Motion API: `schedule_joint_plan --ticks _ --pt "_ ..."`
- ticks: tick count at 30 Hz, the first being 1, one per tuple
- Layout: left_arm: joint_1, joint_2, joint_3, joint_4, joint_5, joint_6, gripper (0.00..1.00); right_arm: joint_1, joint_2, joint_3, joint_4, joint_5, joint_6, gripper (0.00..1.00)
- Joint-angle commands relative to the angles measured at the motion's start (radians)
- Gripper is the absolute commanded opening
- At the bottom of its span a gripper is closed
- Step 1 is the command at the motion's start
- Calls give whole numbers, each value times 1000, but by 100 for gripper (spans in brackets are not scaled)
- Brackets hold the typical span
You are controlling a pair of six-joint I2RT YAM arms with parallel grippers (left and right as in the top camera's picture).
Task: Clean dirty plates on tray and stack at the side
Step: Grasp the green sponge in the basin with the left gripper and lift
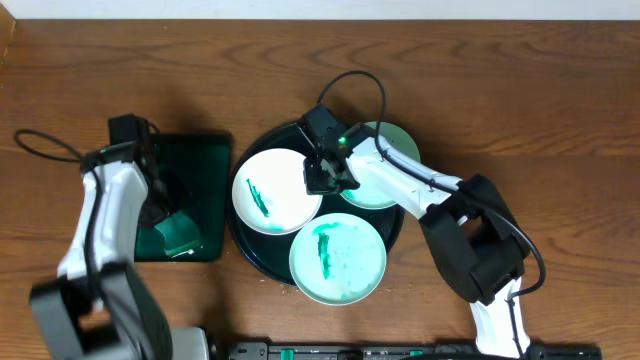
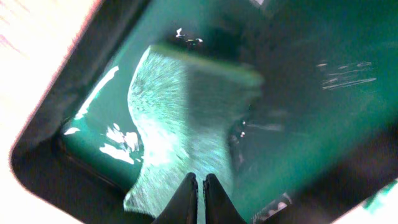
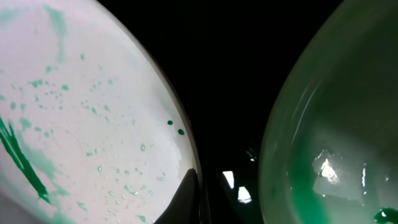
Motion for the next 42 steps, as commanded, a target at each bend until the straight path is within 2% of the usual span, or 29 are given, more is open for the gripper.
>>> schedule_joint_plan --ticks 1,7,8,9,17,18,19,21,22,25,29,30,32,37,42 --pt "-37 -134 41 0 83 44 7 -13 18 14 10 -5 -30 1" --pt "-131 -203 41 -40 80 32 8 -13 18 14 11 -6 -53 1" --pt "-137 -201 41 -49 56 6 7 -13 18 14 11 -7 -53 1" --pt "-140 -183 41 -80 -55 -97 7 -13 18 14 13 -8 -61 1" --pt "-140 -130 41 -89 -65 -101 8 -12 18 14 35 -19 -87 1" --pt "-140 -124 41 -84 -65 -101 12 -12 18 14 37 -19 -89 1" --pt "-140 -116 41 -77 -65 -101 23 -13 18 14 42 -19 -98 1" --pt "-140 -102 41 -66 -65 -91 32 -13 18 14 49 -19 -114 1" --pt "-140 -86 41 -55 -65 -73 47 -13 18 14 52 -19 -127 1" --pt "-138 -60 41 -43 -65 7 53 -13 18 14 52 -19 -156 1" --pt "-103 -21 41 -40 -65 -10 55 -13 20 14 50 -19 -176 1" --pt "-73 0 41 -41 -64 -79 55 -13 20 13 50 -19 -176 1" --pt "-33 30 41 -45 -60 -123 55 -13 20 12 51 -19 -176 1" --pt "-16 97 39 -44 -61 -5 55 -13 20 11 53 -19 -176 1" --pt "-16 177 37 -35 -61 53 55 -13 21 11 53 -19 -176 1"
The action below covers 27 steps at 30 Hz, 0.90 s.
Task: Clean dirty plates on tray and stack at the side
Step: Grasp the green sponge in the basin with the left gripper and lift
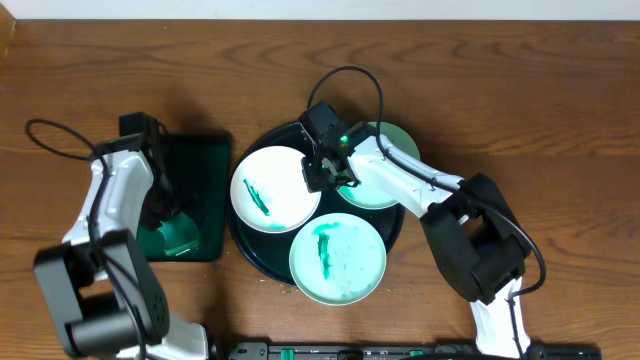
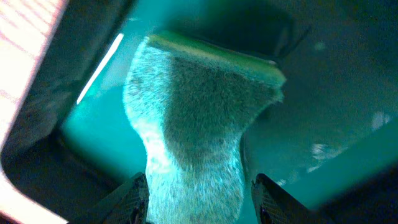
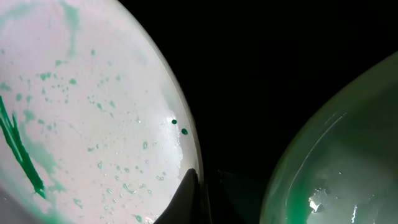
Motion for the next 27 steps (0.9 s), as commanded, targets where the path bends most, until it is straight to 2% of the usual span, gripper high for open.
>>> schedule_joint_plan --ticks 1,11,13,15,17,18,27 --pt "1 58 5 5 -11 64 55 -6 20 11 3 -13 -25 1" --pt "2 96 -39 71 -10 60 54 -6 20 11 3 -8 -25 1" --pt "2 96 -61 88 -9 56 47 -6 20 11 3 -4 -25 1" --pt "2 96 -74 95 -9 56 29 -6 20 11 3 1 -25 1" --pt "2 96 -74 95 -9 56 18 -6 20 11 3 3 -24 1" --pt "2 95 -74 96 -9 56 9 -6 20 11 4 3 -24 1" --pt "0 45 0 25 17 56 7 -6 20 11 10 3 -23 1"
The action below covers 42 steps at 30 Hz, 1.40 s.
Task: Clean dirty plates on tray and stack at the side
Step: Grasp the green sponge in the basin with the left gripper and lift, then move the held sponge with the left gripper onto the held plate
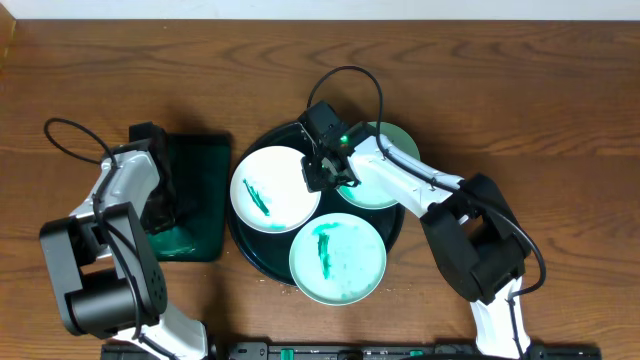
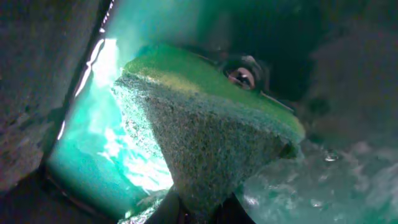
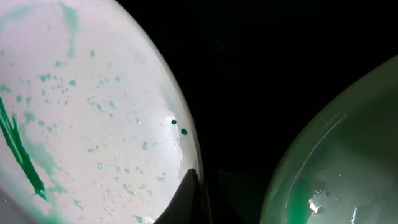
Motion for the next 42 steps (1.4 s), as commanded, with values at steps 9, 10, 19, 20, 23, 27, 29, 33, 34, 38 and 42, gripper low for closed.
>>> schedule_joint_plan --ticks 9,10,19,20,23,27,29,33,34,38,42 --pt "-49 -200 115 -109 67 7 7 -8 20 11 8 2 -18 1" --pt "-67 -216 115 -116 67 10 7 -11 20 11 7 2 -18 1" --pt "-177 -225 115 -91 89 55 7 -28 20 11 1 -21 -13 1" --pt "-177 -225 116 -81 88 55 7 -27 20 11 0 -21 -14 1" --pt "-172 -225 120 -78 88 67 7 -30 20 11 -6 -21 -14 1" --pt "-173 -225 150 -105 72 106 7 -32 20 11 -10 -21 -14 1" --pt "-173 -225 196 -140 43 118 7 -32 20 11 -10 -21 -14 1" --pt "-173 -225 295 -202 28 161 7 -32 20 11 -10 -21 -14 1" --pt "-173 -225 317 -210 29 160 7 -32 20 11 -11 -21 -14 1" --pt "-174 -222 311 -210 55 159 7 -32 20 11 -17 -21 -14 1" --pt "-179 -222 304 -229 72 178 7 -32 20 11 -21 -21 -15 1"
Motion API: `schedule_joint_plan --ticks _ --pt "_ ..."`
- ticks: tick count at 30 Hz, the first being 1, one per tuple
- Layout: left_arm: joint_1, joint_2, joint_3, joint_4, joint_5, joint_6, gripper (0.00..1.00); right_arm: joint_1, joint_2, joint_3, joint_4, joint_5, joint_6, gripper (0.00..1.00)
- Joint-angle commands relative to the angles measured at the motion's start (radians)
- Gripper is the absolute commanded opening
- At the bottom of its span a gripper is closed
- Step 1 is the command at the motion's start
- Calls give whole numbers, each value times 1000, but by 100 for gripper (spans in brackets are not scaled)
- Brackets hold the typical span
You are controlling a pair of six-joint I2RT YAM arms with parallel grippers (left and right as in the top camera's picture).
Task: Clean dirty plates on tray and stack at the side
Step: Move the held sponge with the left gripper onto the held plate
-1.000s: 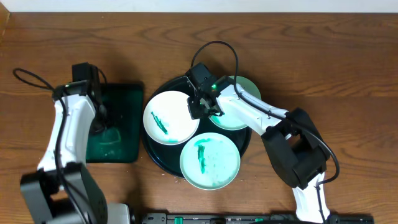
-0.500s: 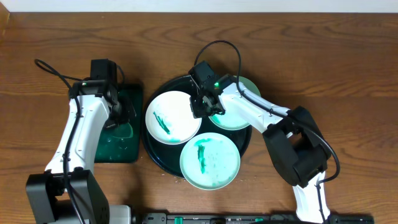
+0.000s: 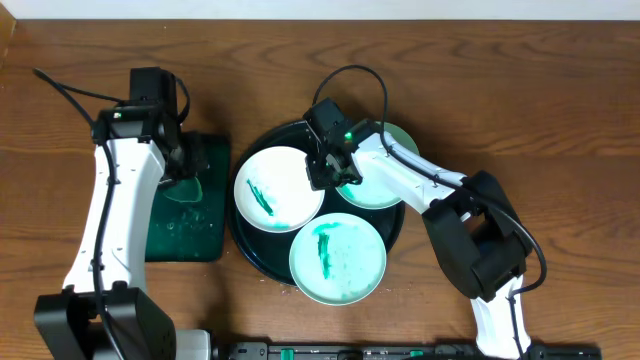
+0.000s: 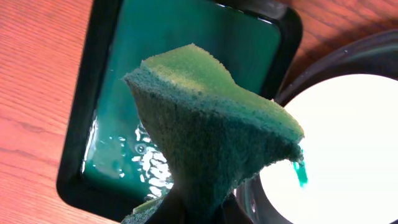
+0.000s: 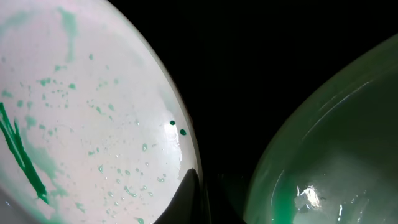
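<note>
A round black tray (image 3: 392,228) holds three plates. The left white plate (image 3: 278,190) and the front white plate (image 3: 337,257) carry green smears; a pale green plate (image 3: 378,170) lies at the right. My right gripper (image 3: 325,172) is shut on the left white plate's (image 5: 81,112) right rim, its gripper point (image 5: 200,190) at the frame bottom beside the green plate (image 5: 336,143). My left gripper (image 3: 188,170) is shut on a wet green sponge (image 4: 211,124), raised over the green-water basin (image 4: 180,43) near the white plate (image 4: 339,143). Left gripper tips (image 4: 202,214) are mostly hidden by the sponge.
The rectangular black basin (image 3: 205,235) of green water sits left of the tray on the wooden table (image 3: 520,80). Cables loop from both arms. The right arm stretches from the front right over the tray.
My left gripper, shut on the sponge down in the basin water before, now holds it raised above the basin's right side, dripping green. The right gripper still grips the white plate's rim.
At first my left gripper was shut just above the sponge lying in the basin. Then it stood open around the sponge, then shut on it in the water, and now holds it lifted. My right gripper stayed on the left white plate's rim throughout.
</note>
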Motion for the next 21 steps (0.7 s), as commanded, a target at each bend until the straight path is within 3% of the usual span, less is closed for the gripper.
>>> schedule_joint_plan --ticks 1,11,19,21 --pt "-1 -1 4 -26 -24 37 7 -10 15 11 -9 -2 -21 1" --pt "1 -1 4 -3 -67 28 7 -10 15 11 -14 -2 -23 1" --pt "-39 13 -2 9 3 -86 7 -11 15 11 -14 -2 -22 1" --pt "-91 33 -11 10 6 -167 7 -11 15 11 -14 -2 -21 1"
